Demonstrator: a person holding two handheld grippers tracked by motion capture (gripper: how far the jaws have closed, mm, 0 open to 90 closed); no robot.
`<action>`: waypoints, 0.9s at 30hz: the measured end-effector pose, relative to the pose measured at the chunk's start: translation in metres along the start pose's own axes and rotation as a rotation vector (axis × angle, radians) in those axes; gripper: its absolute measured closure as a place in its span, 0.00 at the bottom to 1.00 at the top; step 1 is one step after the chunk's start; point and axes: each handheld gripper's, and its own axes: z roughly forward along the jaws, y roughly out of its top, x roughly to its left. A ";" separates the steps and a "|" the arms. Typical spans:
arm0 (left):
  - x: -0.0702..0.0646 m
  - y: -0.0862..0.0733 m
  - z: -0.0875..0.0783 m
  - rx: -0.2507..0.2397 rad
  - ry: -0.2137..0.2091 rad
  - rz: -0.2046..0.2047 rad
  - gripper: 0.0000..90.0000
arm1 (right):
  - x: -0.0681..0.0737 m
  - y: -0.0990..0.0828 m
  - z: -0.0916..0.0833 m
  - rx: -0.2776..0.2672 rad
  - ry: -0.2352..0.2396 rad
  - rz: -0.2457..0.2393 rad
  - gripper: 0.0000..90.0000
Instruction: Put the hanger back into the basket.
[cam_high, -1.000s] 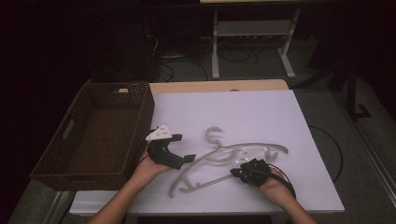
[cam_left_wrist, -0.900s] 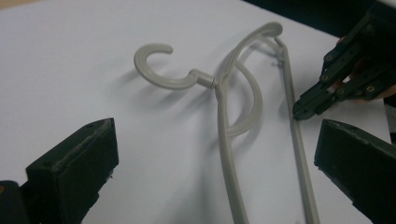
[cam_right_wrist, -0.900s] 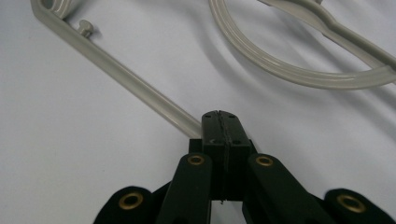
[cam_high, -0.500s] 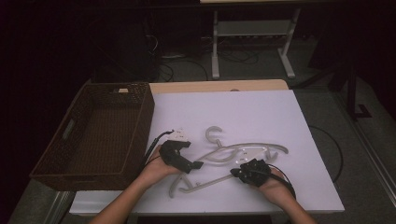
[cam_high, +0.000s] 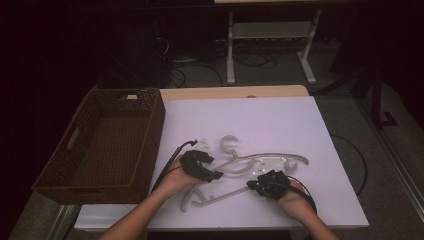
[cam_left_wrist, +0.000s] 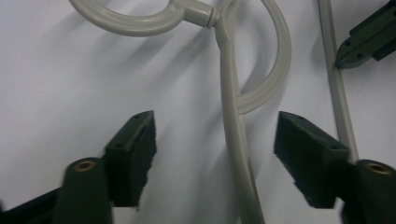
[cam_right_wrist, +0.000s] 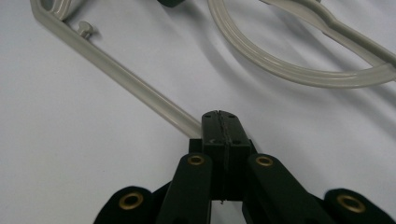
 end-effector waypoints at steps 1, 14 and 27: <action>-0.002 0.001 0.001 0.009 0.004 0.009 0.41 | 0.000 0.000 0.000 0.000 0.001 0.000 1.00; -0.007 0.005 0.005 0.054 0.036 0.086 0.75 | -0.001 -0.001 0.000 -0.004 0.002 -0.001 1.00; -0.011 0.007 0.006 0.069 0.029 0.101 0.87 | -0.001 -0.001 0.000 -0.005 0.005 0.001 1.00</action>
